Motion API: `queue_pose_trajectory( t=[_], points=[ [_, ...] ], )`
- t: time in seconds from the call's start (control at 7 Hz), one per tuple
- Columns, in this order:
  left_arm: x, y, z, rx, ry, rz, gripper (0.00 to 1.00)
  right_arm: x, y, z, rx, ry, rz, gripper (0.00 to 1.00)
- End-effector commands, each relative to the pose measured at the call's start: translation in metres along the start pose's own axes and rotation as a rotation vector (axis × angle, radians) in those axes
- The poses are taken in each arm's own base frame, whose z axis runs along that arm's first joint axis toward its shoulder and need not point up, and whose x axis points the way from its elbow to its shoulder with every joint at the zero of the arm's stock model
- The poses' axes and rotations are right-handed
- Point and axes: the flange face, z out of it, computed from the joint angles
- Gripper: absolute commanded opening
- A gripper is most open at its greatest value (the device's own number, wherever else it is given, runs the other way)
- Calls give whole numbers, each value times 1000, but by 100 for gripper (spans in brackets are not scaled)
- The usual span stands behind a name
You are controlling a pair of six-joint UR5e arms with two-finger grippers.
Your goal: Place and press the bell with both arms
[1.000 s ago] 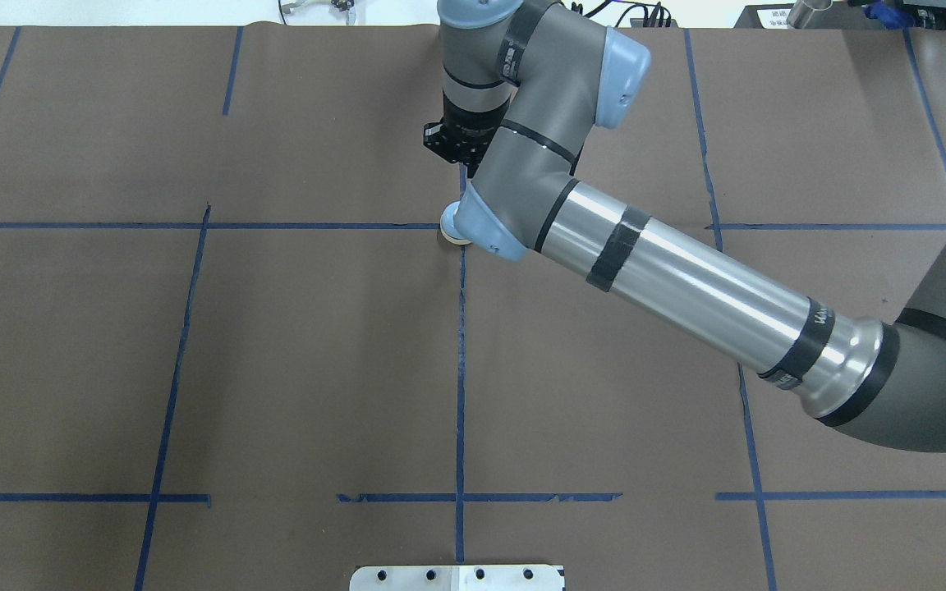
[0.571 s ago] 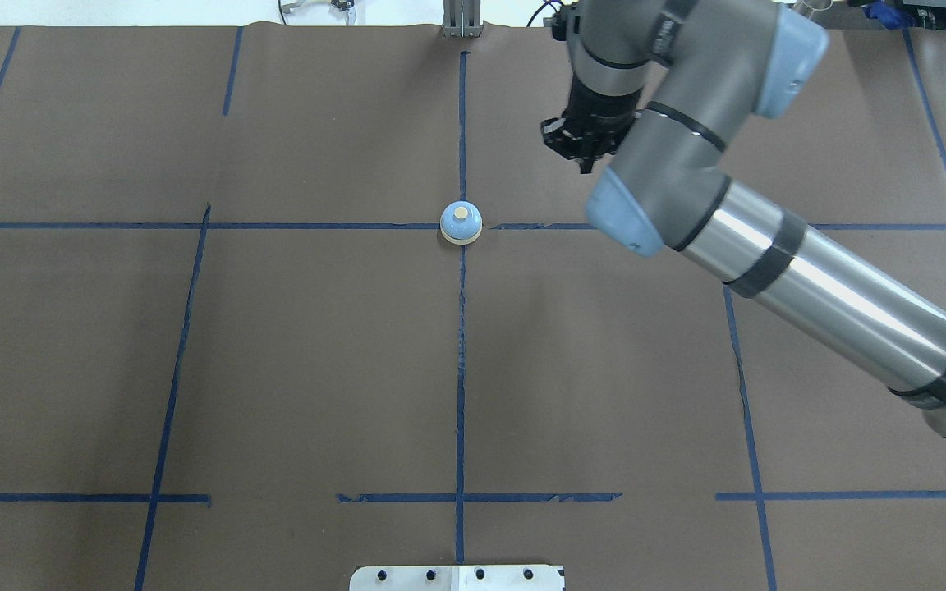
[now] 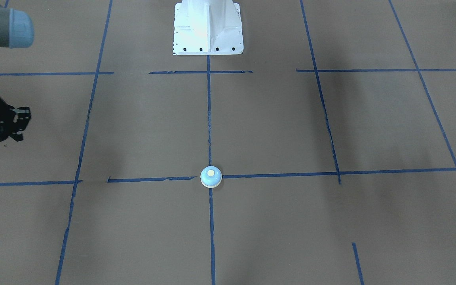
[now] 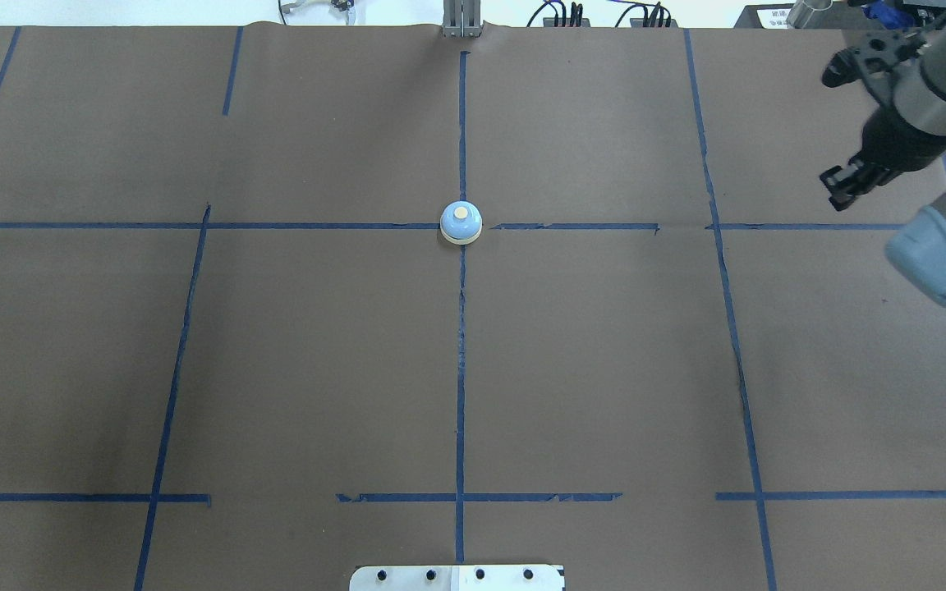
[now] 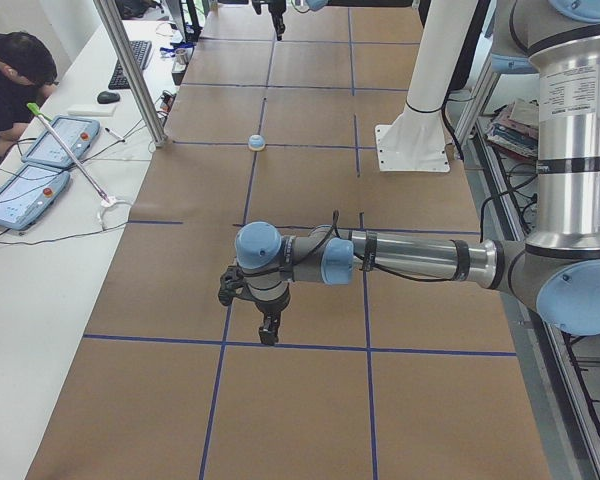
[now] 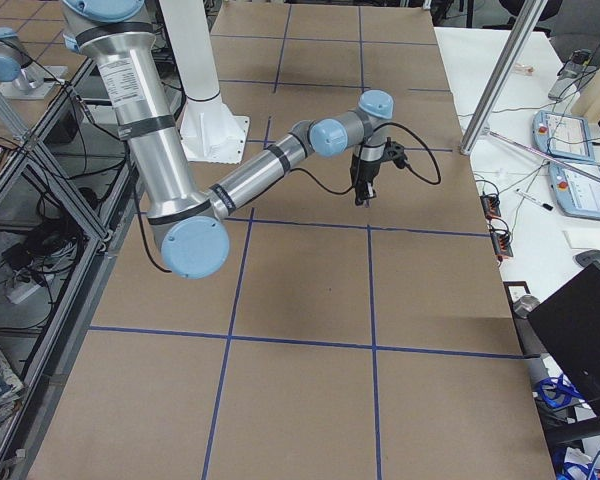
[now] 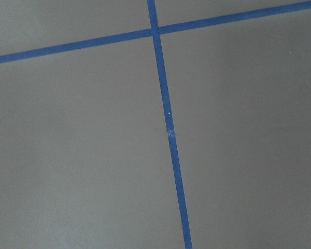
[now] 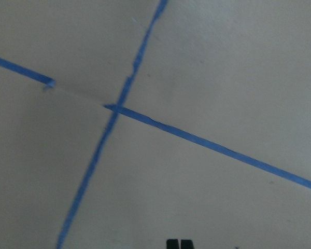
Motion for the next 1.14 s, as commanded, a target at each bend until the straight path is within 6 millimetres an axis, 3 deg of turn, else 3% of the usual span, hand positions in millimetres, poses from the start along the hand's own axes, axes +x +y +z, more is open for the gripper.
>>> queue_pose_trajectory(
  t=[0.0,0.14,0.43,0.57,1.0],
  points=[
    [0,-9,-2,7,-3,3,100,111,95,17,-70,5,-57,66],
    [0,-10,-2,10,-3,4,100,152,136,15,-72,-27,-40,100],
    [-7,1,5,-4,-4,-5,100,198,212,23,-74,-122,131,100],
    [-11,6,9,-14,-1,-19,100,205,223,22,-72,-122,159,100],
    [-20,16,20,-22,-1,-26,100,206,223,24,-77,-123,167,100]
  ],
)
